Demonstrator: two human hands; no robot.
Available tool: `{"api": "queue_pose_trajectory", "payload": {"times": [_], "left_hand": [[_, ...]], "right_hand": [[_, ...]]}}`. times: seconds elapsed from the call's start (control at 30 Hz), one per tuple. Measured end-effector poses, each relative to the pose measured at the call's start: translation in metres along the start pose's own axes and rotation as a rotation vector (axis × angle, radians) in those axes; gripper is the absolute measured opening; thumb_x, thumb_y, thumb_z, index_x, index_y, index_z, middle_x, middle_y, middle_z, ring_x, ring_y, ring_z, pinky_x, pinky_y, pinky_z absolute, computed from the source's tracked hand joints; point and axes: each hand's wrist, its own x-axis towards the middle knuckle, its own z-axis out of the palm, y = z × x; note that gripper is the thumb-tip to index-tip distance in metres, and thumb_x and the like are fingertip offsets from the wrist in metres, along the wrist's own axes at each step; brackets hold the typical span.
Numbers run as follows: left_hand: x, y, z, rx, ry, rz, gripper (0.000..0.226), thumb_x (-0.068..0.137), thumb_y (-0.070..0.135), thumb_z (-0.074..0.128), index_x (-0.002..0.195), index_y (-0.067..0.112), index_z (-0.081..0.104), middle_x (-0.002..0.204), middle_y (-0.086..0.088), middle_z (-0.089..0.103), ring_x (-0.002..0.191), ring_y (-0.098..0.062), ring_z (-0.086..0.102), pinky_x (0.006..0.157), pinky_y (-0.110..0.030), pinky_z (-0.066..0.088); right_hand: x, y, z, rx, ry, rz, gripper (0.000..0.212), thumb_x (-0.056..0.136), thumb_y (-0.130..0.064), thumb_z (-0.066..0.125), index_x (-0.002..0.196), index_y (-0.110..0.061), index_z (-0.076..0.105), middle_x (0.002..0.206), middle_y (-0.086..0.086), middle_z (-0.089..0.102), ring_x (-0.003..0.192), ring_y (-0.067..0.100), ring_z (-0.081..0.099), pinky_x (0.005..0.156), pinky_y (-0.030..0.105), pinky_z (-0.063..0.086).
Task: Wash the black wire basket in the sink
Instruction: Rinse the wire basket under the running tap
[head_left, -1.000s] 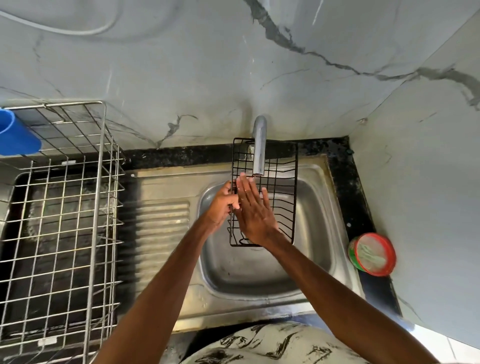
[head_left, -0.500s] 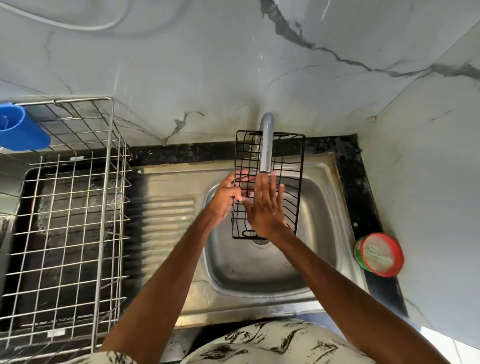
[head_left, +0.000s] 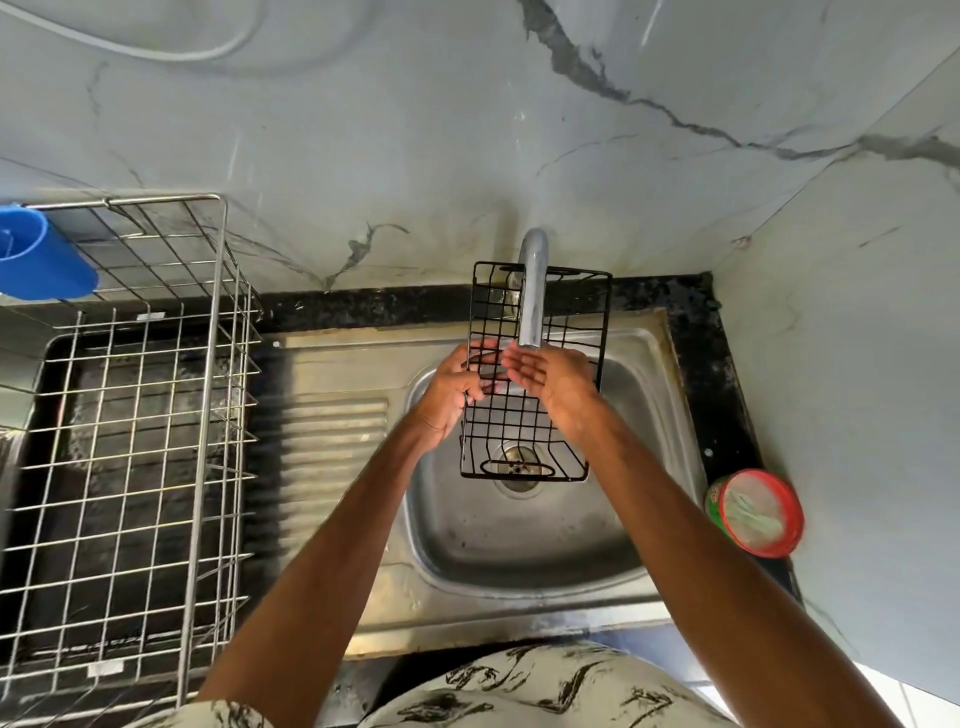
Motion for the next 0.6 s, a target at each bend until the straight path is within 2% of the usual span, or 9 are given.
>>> {"api": "queue_pose_trajectory", "payload": {"times": [0.07,0.1,0.2,0.23,0.3,0.37,0.47,0.53,0.6], "left_hand": [[0.001,0.0,0.0,-0.008,0.0,0.001,0.078,0.058,0.007,0.055,0.136,0.005,0.053,0.12,-0.021,0.064,0.111,-0.031,0.061,0.113,-0.061,0.042],[0.001,0.001,0.0,-0.007,0.003,0.002,0.078,0.058,0.008,0.056,0.136,0.007,0.054,0.12,-0.021,0.065,0.112,-0.03,0.061,0.112,-0.059,0.043],[0.0,0.001,-0.002,0.013,0.013,0.014,0.078,0.057,0.008,0.055,0.135,0.011,0.055,0.121,-0.021,0.067,0.112,-0.027,0.06,0.106,-0.052,0.044],[0.0,0.001,-0.003,0.014,0.013,0.018,0.078,0.056,0.007,0.055,0.134,0.01,0.055,0.121,-0.02,0.067,0.112,-0.027,0.061,0.106,-0.052,0.044],[0.0,0.0,-0.003,-0.004,-0.001,0.017,0.076,0.057,0.005,0.054,0.133,0.011,0.056,0.119,-0.016,0.068,0.11,-0.025,0.062,0.106,-0.053,0.045],[0.002,0.0,-0.003,-0.028,-0.025,0.018,0.074,0.058,0.003,0.053,0.131,0.011,0.057,0.118,-0.012,0.068,0.108,-0.024,0.063,0.109,-0.055,0.045],[0.004,0.001,0.0,-0.041,-0.039,0.013,0.074,0.058,0.003,0.053,0.132,0.009,0.056,0.117,-0.011,0.07,0.109,-0.022,0.065,0.11,-0.053,0.046],[0.004,0.003,0.002,-0.029,-0.039,0.01,0.074,0.059,0.004,0.054,0.132,0.01,0.056,0.116,-0.008,0.073,0.11,-0.019,0.068,0.105,-0.044,0.049],[0.003,0.004,0.001,-0.008,-0.016,0.01,0.074,0.059,0.007,0.054,0.133,0.011,0.056,0.117,-0.01,0.071,0.108,-0.017,0.066,0.096,-0.039,0.048]], "right_hand": [[0.001,-0.006,-0.001,0.006,-0.136,0.047,0.031,0.106,-0.01,0.043,0.12,0.008,0.064,0.11,0.022,0.074,0.105,0.031,0.072,0.091,0.036,0.06],[0.001,-0.008,-0.001,-0.102,-0.194,0.045,0.031,0.106,-0.01,0.044,0.12,0.007,0.065,0.111,0.022,0.073,0.107,0.032,0.072,0.094,0.037,0.058],[0.005,-0.011,-0.002,-0.714,-0.24,-0.014,0.028,0.105,-0.013,0.049,0.117,0.001,0.069,0.11,0.016,0.075,0.102,0.024,0.073,0.088,0.031,0.059],[0.006,-0.014,-0.002,-0.802,-0.225,-0.02,0.028,0.105,-0.013,0.049,0.116,0.0,0.07,0.11,0.014,0.076,0.1,0.021,0.074,0.085,0.028,0.058],[0.007,-0.019,-0.001,-0.756,-0.191,-0.022,0.027,0.105,-0.013,0.048,0.116,0.001,0.07,0.11,0.015,0.075,0.097,0.02,0.074,0.083,0.027,0.058],[0.01,-0.023,0.0,-0.571,-0.155,0.011,0.035,0.109,-0.017,0.041,0.117,0.002,0.069,0.11,0.018,0.075,0.098,0.025,0.074,0.085,0.031,0.06],[0.014,-0.02,0.005,-0.307,-0.232,0.115,0.05,0.111,-0.025,0.028,0.118,0.004,0.069,0.109,0.021,0.074,0.102,0.03,0.074,0.088,0.036,0.06],[0.013,-0.014,0.003,-0.328,-0.297,0.131,0.048,0.11,-0.026,0.031,0.116,0.001,0.07,0.108,0.018,0.075,0.102,0.029,0.074,0.089,0.037,0.06],[0.011,-0.006,-0.004,-0.518,-0.314,0.112,0.051,0.111,-0.033,0.031,0.111,-0.002,0.071,0.103,0.015,0.077,0.097,0.026,0.075,0.089,0.037,0.058]]}}
